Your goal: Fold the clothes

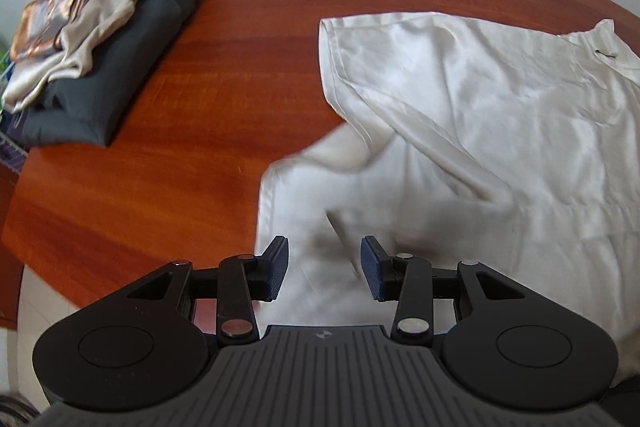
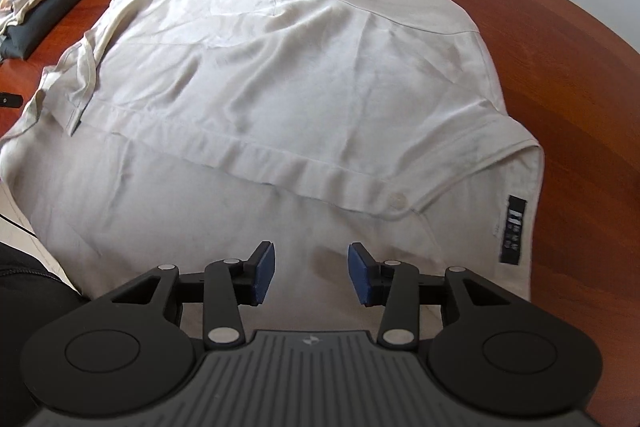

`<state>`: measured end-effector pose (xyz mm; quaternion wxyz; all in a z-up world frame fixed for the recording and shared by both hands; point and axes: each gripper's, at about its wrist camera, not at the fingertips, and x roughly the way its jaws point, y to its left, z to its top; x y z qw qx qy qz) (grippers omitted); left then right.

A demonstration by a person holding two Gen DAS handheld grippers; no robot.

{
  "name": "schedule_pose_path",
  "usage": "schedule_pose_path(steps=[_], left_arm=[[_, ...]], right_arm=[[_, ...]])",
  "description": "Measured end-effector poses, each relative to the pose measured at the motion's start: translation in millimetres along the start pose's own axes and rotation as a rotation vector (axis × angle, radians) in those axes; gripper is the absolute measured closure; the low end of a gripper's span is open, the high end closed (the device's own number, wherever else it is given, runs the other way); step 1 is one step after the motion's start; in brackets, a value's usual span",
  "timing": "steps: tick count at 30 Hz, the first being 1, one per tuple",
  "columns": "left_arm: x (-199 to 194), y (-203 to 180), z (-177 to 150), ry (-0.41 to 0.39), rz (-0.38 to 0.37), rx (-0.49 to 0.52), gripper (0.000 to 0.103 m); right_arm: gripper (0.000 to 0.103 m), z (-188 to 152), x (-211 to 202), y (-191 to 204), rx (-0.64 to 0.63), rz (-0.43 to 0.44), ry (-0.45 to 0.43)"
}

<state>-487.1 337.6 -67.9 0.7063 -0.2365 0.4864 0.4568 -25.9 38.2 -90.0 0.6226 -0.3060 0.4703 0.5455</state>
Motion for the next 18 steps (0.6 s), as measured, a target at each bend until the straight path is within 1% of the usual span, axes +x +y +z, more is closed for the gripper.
schedule_pose_path(steps=[3,5,8,12,18], left_arm=[[10,10,19,-0.002,-0.029,0.043,0.060],[14,12,25,-0.001,-0.039,0.061,0.060],[32,22,46,0.014,-0.079,0.110,0.060],[49,30,66,0.017,-0.120,0.150,0.060],[67,38,92,-0.001,-0.143,0.202,0.060]], right_arm=[[0.056,3,4,15,0.042,-0.010,-0.003],[0.056,4,6,27,0.065,-0.018,-0.003],[0.056,4,9,45,0.097,-0.029,-0.004],[0.056,5,12,67,0.135,-0.045,-0.002],[0.055,4,11,93,0.189,-0.071,0.001]])
